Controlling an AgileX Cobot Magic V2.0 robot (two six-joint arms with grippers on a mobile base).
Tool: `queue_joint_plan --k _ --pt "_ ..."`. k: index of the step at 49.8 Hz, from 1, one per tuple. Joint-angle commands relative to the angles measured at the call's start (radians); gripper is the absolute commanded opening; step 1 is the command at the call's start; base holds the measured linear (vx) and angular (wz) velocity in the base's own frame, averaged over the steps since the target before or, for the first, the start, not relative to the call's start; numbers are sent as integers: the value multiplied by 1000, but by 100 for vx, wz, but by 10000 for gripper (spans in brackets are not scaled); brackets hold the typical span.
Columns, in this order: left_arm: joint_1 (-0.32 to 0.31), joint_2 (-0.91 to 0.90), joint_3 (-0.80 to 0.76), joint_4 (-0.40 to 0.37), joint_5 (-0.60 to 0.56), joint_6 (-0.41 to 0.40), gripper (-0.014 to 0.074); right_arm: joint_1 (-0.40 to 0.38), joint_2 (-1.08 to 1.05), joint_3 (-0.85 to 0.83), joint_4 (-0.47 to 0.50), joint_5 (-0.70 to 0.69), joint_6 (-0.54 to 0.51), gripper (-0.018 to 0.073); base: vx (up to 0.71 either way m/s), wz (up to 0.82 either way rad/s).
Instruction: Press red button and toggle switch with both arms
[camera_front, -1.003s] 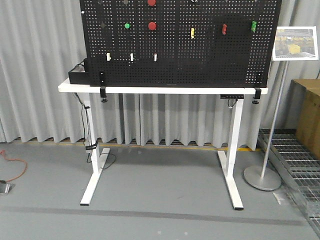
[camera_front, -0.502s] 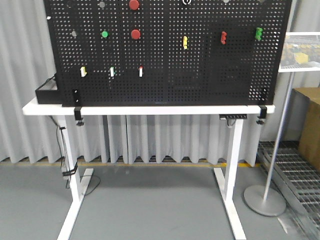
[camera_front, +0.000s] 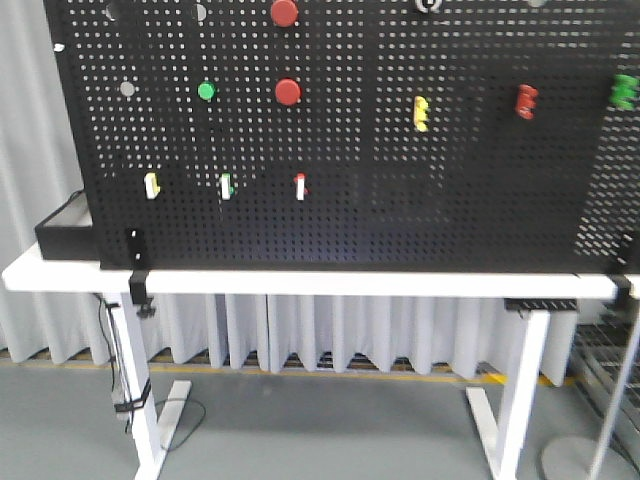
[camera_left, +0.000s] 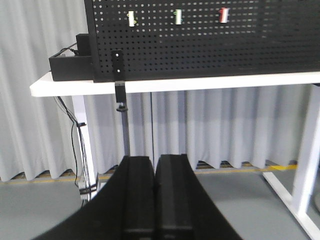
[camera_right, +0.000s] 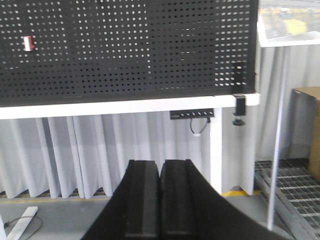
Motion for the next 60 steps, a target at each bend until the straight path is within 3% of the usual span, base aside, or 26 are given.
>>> queue_joint_plan --k 1,37,60 --pt "-1 -16 35 -4 -83 -7 1 -7 -17 11 -11 -76 -8 -3 50 9" --pt "-1 -16 35 -4 -83 -7 1 -7 -17 11 -11 -76 -8 -3 40 -2" --pt "-1 -16 35 -4 -83 -7 1 -7 -17 11 -11 -76 -8 -3 21 0"
